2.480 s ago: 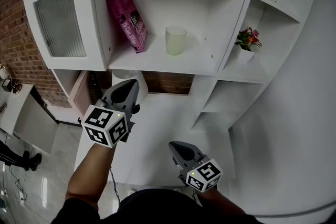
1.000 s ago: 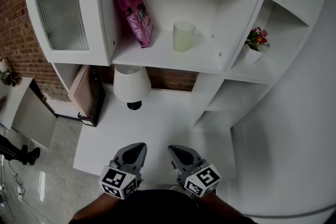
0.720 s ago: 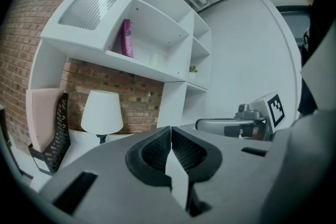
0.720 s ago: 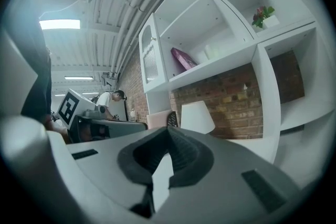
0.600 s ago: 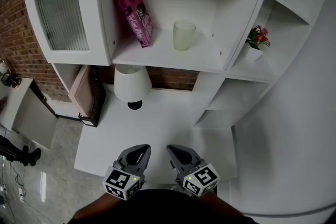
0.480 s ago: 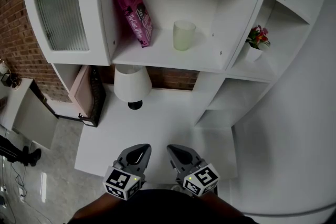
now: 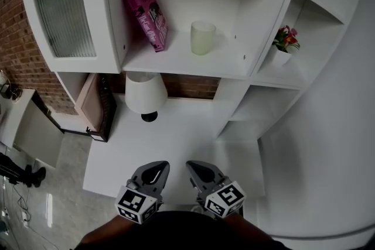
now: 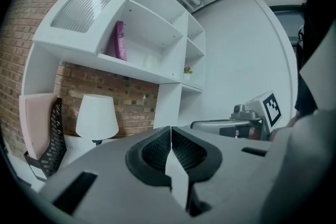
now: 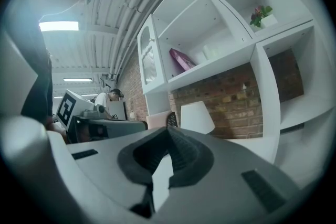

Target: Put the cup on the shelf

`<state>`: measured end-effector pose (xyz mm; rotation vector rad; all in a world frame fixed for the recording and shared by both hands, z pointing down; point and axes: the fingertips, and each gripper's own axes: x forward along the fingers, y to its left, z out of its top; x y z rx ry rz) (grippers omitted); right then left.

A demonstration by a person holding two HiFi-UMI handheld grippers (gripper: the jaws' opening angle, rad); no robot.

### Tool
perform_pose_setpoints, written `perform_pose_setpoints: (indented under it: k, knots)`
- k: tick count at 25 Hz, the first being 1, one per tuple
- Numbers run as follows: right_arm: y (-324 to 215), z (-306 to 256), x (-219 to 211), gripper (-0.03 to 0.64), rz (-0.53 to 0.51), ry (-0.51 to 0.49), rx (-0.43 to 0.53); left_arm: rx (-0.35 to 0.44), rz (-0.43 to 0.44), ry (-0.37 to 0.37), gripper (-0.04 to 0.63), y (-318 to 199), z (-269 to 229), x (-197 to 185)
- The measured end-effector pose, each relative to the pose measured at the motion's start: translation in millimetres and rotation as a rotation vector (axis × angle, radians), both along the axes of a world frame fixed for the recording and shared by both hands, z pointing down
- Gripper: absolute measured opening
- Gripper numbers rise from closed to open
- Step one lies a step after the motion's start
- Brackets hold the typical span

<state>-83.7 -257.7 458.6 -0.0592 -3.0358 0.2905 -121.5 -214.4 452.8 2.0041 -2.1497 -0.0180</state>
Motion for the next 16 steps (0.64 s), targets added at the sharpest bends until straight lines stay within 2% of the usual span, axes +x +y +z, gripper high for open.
perform_pose_setpoints:
  k: [16]
  knots:
    - [-7.8, 1.4, 1.1, 0.004, 0.025, -0.02, -0.005, -0.001, -0.004, -0.01, 0.006, -4.4, 0.2, -1.9]
